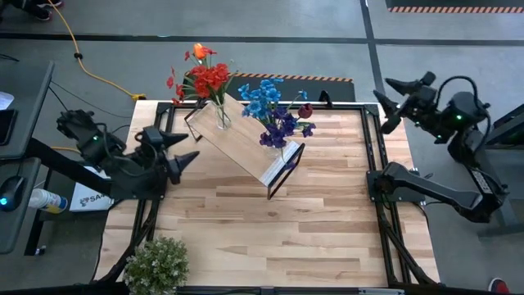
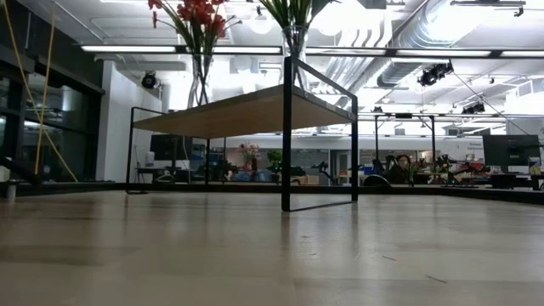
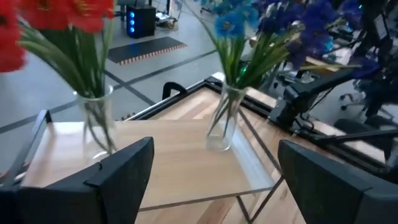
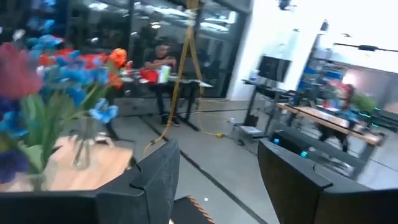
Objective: Pick and place flowers into a vace then onto a shelf
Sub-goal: Return to Home Position
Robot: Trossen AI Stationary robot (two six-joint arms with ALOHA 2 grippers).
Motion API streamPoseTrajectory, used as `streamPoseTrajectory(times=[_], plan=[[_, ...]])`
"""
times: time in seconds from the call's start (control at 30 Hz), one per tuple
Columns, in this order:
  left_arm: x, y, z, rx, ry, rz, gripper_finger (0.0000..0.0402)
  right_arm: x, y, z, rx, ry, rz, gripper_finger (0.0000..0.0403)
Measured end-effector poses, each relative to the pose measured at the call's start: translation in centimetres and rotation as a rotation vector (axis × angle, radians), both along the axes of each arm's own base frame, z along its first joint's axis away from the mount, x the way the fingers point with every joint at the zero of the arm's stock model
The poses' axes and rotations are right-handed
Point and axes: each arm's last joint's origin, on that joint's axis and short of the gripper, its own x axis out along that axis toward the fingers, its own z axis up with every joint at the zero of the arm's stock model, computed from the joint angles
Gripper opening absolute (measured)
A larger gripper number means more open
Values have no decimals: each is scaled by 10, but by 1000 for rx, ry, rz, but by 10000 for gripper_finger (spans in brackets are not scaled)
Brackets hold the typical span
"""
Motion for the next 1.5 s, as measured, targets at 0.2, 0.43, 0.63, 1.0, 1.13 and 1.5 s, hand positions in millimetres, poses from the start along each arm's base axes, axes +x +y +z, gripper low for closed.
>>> streamPoseTrajectory(times=[0.2,0.43,0.63,1.0,1.13,1.5], plan=[[-22,16,-8,-26,88,-17,376,-12,9,-7,203,-127,-20,214],[-42,30,-18,-61,138,18,376,-3,8,-21,404,-53,133,209],[-51,37,-47,-85,135,48,376,7,3,-32,422,-38,227,216],[-61,45,-98,-133,60,55,376,-5,15,-97,448,-183,289,211],[-58,42,-108,-85,83,4,376,-20,29,-109,428,-253,311,214],[-41,30,-140,-93,-1,-19,376,-21,34,-136,474,-255,407,215]])
